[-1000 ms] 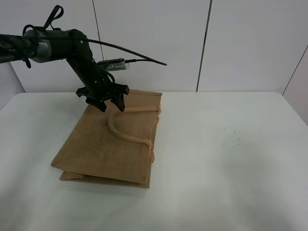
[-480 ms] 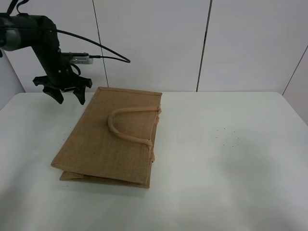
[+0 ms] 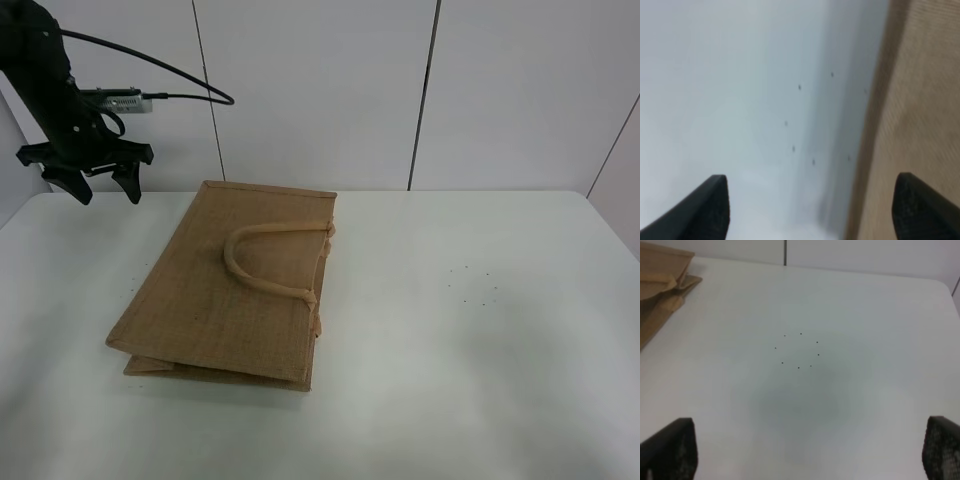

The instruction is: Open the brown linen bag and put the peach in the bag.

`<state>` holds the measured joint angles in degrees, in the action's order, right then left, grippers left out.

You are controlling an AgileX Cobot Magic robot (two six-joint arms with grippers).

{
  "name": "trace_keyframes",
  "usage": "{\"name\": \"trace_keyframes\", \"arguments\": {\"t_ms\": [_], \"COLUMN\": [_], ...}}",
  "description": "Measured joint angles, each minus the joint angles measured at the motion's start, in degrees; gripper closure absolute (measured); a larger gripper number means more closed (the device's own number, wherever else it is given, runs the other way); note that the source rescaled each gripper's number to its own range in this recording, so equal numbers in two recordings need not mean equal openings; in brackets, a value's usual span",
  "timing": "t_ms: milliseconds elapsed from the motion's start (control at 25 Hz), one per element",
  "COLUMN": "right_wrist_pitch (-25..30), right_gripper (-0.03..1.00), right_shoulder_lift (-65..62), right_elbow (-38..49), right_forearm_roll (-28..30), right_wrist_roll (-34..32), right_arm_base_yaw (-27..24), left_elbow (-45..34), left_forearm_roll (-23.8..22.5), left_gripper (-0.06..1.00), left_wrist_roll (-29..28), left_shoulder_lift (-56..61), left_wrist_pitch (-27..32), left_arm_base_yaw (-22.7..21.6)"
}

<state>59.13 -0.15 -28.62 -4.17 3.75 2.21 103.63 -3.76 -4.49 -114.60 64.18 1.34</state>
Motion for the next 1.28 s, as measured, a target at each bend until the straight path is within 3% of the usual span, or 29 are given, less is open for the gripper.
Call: {"name": "trace_keyframes", "arguments": {"t_ms": [560,1040,1280], "right_wrist_pitch": [0.0,0.0,0.0], "right_gripper": [-0.03,-0.03,-0.03], "right_shoulder_lift": [0.0,0.0,0.0], "right_elbow": [0.0,0.0,0.0], "right_forearm_roll": [0.0,0.0,0.0], "right_wrist_roll": [0.0,0.0,0.0], "right_arm_base_yaw": [0.0,0.0,0.0], "left_elbow": [-29.2,-67.76,-74.67], "left_forearm_roll": [0.0,0.0,2.34], "left_gripper": [0.01,0.01,0.01], "left_wrist_roll": [0.28,0.47,2.0], "left_shoulder_lift": [37.73,75.59,94.73], "left_wrist_pitch": [2.65,0.0,-3.38], "left_arm_base_yaw": [0.0,0.0,0.0]}}
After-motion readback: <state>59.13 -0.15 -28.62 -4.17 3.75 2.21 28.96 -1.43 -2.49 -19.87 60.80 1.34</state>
